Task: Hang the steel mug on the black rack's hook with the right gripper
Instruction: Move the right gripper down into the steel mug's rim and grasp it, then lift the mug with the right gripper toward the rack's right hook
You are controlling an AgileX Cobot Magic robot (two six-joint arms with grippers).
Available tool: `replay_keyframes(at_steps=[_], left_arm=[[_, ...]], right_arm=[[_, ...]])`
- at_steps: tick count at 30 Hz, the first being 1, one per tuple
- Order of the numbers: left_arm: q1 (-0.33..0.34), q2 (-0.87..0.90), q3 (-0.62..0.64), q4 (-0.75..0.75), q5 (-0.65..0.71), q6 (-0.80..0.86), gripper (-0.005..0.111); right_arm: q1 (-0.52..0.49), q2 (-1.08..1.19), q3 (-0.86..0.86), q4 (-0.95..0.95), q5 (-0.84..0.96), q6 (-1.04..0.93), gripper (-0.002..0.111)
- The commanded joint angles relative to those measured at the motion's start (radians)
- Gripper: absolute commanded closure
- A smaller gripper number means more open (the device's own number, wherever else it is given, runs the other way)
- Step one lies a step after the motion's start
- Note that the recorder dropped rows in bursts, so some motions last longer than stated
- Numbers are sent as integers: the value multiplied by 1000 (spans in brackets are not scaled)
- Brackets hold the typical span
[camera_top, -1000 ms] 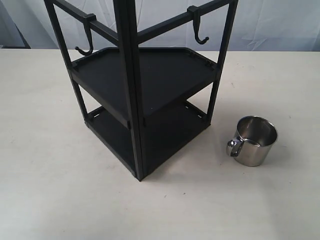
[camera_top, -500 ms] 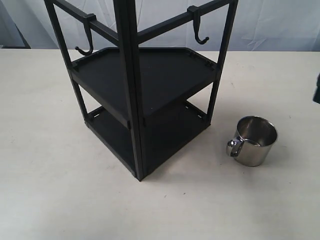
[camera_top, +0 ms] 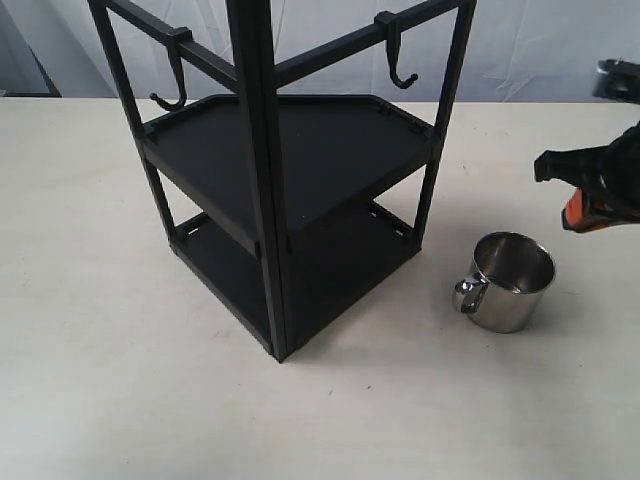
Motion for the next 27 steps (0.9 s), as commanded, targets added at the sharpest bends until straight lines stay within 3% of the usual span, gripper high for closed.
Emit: replay_keyframes(at_steps=[1, 4, 11, 13, 16, 27], left_arm=[[-5, -5, 0, 6, -5, -2, 105], [-5, -5, 0, 6, -5, -2, 105], [-5, -5, 0, 6, -5, -2, 105], [-5, -5, 0, 6, -5, -2, 105], [-5, -5, 0, 6, -5, -2, 105], [-5, -5, 0, 6, -5, -2, 105]], right_arm=[[-4, 58, -10, -6, 2, 5, 65], [-4, 87, -10, -6, 9, 5, 55], [-4, 194, -10, 9, -26, 5, 61], [-4, 219, -10, 26, -38, 5, 69], [-4, 231, -10, 46, -23, -18, 107], [-4, 157, -27, 245, 353, -245, 109]])
